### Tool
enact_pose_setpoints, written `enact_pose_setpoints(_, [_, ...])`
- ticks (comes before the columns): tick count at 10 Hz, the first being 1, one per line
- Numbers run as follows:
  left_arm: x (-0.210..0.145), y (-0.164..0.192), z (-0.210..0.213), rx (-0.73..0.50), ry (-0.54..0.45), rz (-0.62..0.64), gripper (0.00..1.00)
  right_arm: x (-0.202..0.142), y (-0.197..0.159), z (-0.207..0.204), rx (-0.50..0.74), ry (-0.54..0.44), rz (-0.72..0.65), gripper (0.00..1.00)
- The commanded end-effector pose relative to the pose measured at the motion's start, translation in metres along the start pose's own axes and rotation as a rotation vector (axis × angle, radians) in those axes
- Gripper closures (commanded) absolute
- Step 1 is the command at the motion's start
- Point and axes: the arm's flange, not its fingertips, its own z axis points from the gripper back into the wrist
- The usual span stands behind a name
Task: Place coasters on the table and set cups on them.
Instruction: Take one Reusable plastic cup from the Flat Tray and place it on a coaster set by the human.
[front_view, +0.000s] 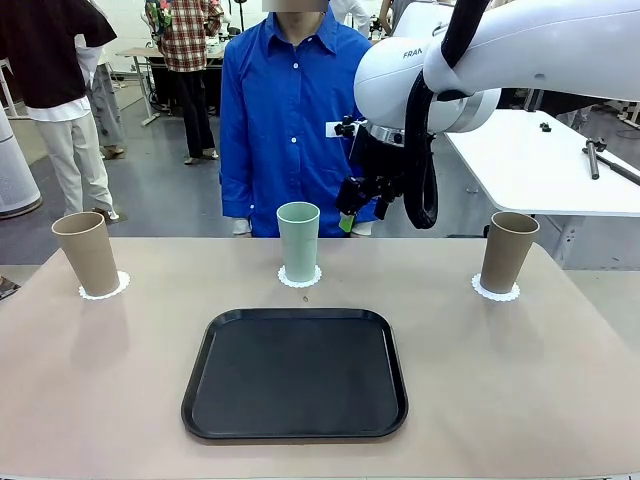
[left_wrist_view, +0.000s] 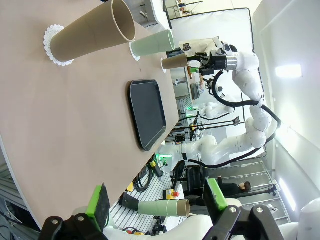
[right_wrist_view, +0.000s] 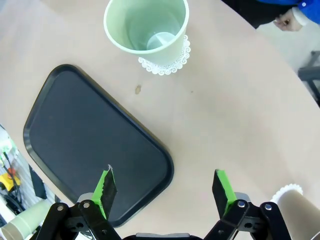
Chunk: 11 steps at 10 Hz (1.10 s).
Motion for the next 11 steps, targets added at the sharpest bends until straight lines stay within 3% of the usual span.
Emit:
enact_pose_setpoints(1, [-0.001, -0.002, 0.0, 0.004, -0.003, 0.001, 0.0, -0.002, 0.0, -0.005, 0.021, -0.022, 0.001, 0.0])
enact_pose_setpoints(9, [-0.001, -0.002, 0.0, 0.004, -0.003, 0.001, 0.0, 0.0, 0.0, 0.0, 0.0, 0.0, 0.0, 0.0])
enact_pose_setpoints(11, [-0.001, -0.002, 0.0, 0.004, -0.003, 0.001, 0.0, -0.037, -0.018, 0.025, -0.09, 0.05, -0.189, 0.0])
